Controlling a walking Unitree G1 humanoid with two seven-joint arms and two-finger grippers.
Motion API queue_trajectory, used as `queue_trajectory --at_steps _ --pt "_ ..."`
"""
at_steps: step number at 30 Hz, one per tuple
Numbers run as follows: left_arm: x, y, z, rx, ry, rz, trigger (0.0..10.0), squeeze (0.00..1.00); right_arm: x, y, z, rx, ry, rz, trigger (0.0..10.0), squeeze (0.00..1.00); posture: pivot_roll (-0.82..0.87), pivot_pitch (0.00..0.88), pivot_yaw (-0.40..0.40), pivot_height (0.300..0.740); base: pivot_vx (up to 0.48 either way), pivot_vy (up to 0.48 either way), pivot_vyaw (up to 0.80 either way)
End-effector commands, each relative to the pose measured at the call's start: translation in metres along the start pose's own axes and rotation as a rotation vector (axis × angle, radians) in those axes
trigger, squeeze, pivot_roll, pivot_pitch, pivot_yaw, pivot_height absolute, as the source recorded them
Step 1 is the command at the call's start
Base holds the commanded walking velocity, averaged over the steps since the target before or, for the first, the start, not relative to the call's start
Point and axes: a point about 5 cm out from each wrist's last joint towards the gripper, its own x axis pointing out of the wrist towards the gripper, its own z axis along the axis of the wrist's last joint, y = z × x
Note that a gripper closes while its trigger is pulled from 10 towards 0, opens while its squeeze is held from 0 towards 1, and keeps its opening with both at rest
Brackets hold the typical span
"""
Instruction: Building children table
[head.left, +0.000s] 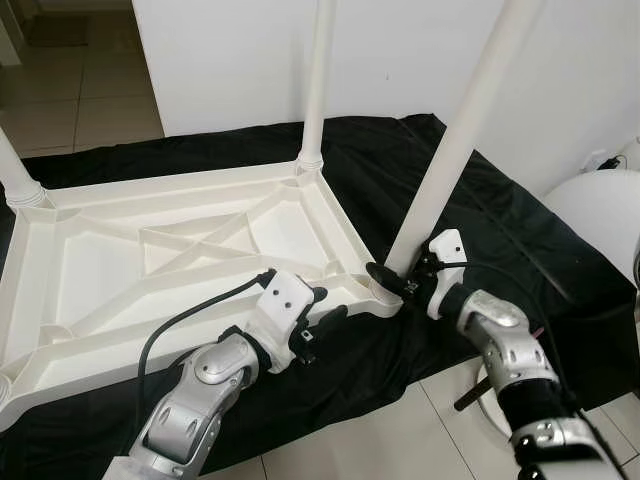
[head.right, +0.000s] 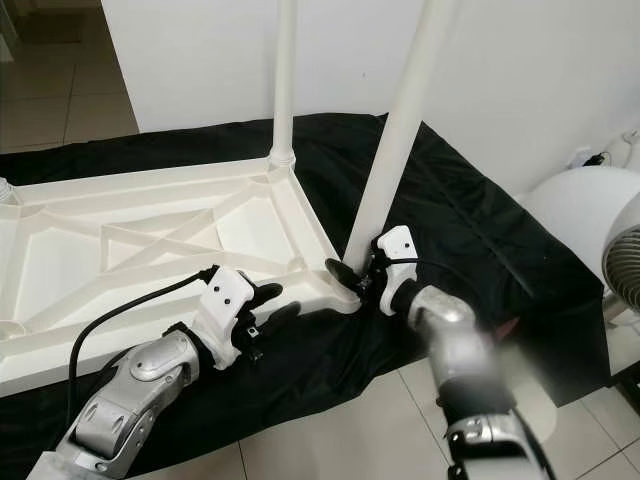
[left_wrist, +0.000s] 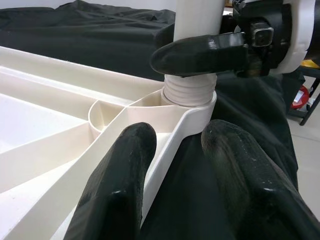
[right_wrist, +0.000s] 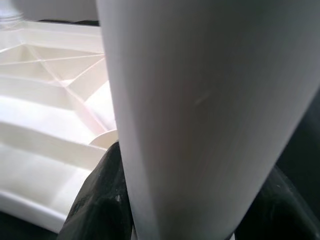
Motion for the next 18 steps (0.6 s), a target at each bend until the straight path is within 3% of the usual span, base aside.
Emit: queue_trajectory --at_steps 1,4,10,14,18 --pt "-0.001 -0.006 0.000 -0.007 -0.001 -0.058 10.0 0.00 -0.004 0.000 -0.014 0.052 0.069 -0.092 10.0 0.00 -0.01 0.054 -0.046 0.740 0.000 0.000 0.00" --pt "-0.001 -0.008 -0.001 -0.010 0.001 -0.062 10.0 0.00 -0.003 0.012 -0.016 0.114 0.067 -0.229 10.0 0.00 -0.02 0.056 -0.048 0.740 0.000 0.000 0.00" --pt "-0.001 -0.008 -0.001 -0.012 0.003 -0.064 10.0 0.00 -0.002 0.026 -0.018 0.156 0.070 -0.324 10.0 0.00 -0.02 0.054 -0.052 0.740 0.000 0.000 0.00" --pt "0.000 -0.009 -0.001 -0.015 -0.002 -0.064 10.0 0.00 0.009 0.058 -0.018 0.276 0.067 -0.491 10.0 0.00 0.00 0.044 -0.062 0.740 0.000 0.000 0.00" --pt "0.000 -0.010 0.000 -0.017 -0.004 -0.062 10.0 0.00 0.013 0.066 -0.015 0.308 0.062 -0.528 10.0 0.00 0.00 0.042 -0.062 0.740 0.000 0.000 0.00"
